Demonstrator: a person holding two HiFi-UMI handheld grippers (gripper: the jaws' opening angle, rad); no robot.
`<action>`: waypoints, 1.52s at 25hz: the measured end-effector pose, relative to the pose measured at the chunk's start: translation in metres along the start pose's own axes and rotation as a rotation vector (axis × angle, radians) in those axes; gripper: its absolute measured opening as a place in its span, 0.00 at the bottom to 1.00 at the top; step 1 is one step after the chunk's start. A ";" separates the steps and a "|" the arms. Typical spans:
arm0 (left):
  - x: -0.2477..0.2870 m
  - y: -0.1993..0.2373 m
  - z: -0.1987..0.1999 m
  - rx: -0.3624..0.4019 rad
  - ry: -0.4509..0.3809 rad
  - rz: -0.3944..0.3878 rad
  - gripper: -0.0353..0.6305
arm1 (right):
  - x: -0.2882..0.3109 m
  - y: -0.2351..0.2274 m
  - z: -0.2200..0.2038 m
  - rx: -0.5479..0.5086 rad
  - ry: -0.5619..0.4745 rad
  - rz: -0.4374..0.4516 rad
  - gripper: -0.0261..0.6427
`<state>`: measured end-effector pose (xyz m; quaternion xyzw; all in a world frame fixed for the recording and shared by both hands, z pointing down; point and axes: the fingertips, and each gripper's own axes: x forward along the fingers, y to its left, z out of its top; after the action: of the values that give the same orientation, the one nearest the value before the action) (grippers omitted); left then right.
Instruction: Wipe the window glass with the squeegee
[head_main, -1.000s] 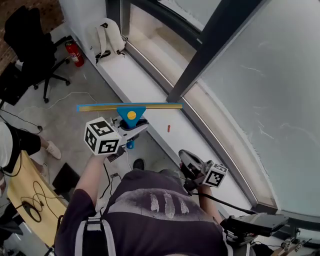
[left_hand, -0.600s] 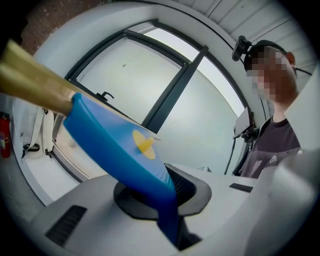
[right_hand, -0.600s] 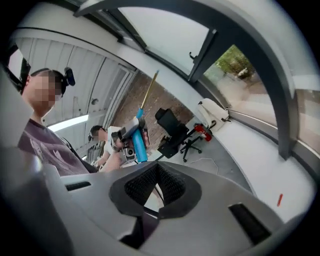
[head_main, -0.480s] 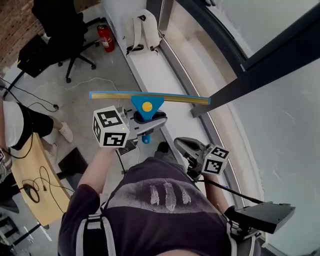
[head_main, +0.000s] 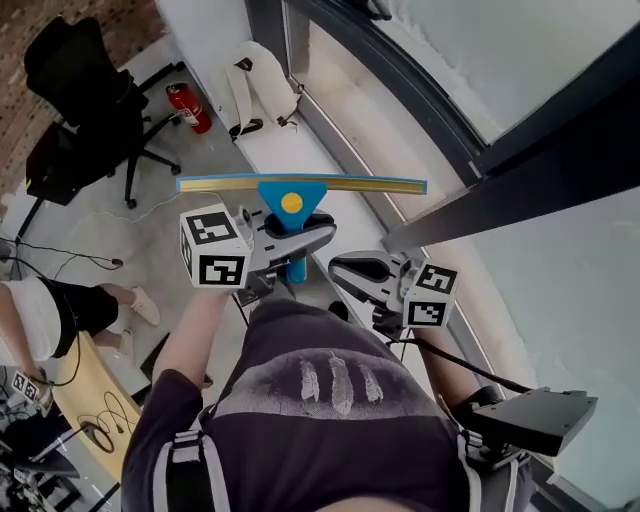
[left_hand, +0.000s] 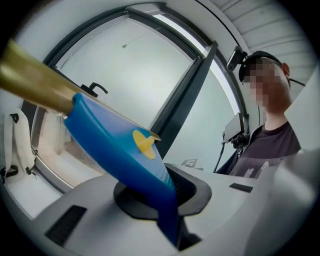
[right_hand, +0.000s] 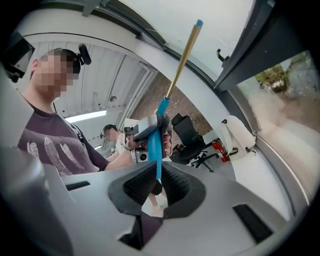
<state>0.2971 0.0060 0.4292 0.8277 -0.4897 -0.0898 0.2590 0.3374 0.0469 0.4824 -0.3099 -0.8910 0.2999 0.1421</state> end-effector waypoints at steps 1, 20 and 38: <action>0.002 0.013 0.008 -0.004 -0.006 -0.025 0.12 | 0.007 -0.009 0.012 -0.015 -0.012 -0.026 0.06; 0.014 0.098 0.097 0.204 0.103 -0.452 0.13 | 0.101 -0.116 0.160 -0.158 -0.197 -0.416 0.29; 0.081 0.025 0.077 0.470 0.252 -0.535 0.54 | 0.013 -0.101 0.164 -0.223 -0.455 -0.510 0.27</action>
<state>0.2882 -0.0993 0.3850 0.9677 -0.2277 0.0631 0.0876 0.2082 -0.0812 0.4187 -0.0164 -0.9758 0.2169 -0.0241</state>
